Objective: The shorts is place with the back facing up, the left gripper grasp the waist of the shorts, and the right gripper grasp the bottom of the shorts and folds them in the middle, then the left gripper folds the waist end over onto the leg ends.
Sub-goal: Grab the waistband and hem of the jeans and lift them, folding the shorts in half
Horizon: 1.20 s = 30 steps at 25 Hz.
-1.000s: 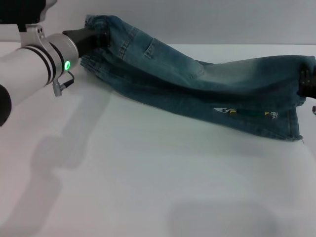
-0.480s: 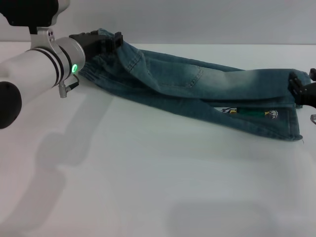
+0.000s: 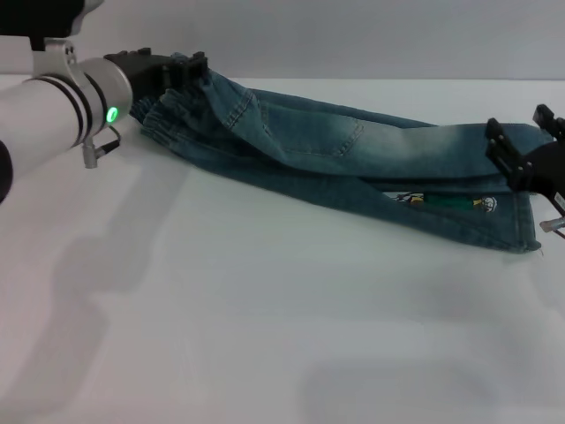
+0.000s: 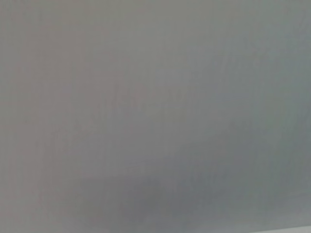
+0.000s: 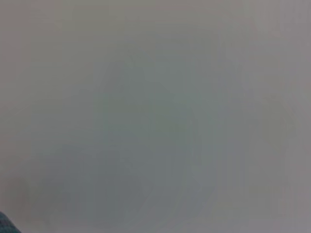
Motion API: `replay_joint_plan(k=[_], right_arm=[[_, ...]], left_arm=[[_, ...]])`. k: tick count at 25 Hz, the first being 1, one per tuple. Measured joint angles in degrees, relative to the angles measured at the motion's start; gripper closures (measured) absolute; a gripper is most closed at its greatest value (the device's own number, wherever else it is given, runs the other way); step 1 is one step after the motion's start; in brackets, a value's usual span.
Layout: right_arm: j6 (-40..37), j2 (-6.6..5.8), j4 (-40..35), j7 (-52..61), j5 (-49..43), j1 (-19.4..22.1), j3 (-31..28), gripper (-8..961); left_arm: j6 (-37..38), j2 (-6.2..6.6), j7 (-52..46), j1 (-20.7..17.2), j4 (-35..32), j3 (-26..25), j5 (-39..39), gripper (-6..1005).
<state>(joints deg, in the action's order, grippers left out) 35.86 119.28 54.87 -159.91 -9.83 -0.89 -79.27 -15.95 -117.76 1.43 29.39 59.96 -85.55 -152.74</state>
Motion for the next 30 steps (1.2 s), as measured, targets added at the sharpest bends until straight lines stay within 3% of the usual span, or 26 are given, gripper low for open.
replay_joint_plan(k=[9,18,30], right_arm=[[4.6,0.17,-7.6,0.0,0.3,-3.8,0.1,316],[10.7,0.01,-7.4,0.3,2.4,-1.3,2.0,318],[10.8,-0.16,-7.6,0.5,3.1,-0.8,5.0,316]], left_arm=[[-7.2,0.0,2.6,3.3,-3.7,-7.0,0.0,196],[-12.1,0.07,3.2,7.1,-9.0,-9.7,0.0,201],[-11.2,0.11,5.3,10.1,-14.7,-11.1,0.0,209]])
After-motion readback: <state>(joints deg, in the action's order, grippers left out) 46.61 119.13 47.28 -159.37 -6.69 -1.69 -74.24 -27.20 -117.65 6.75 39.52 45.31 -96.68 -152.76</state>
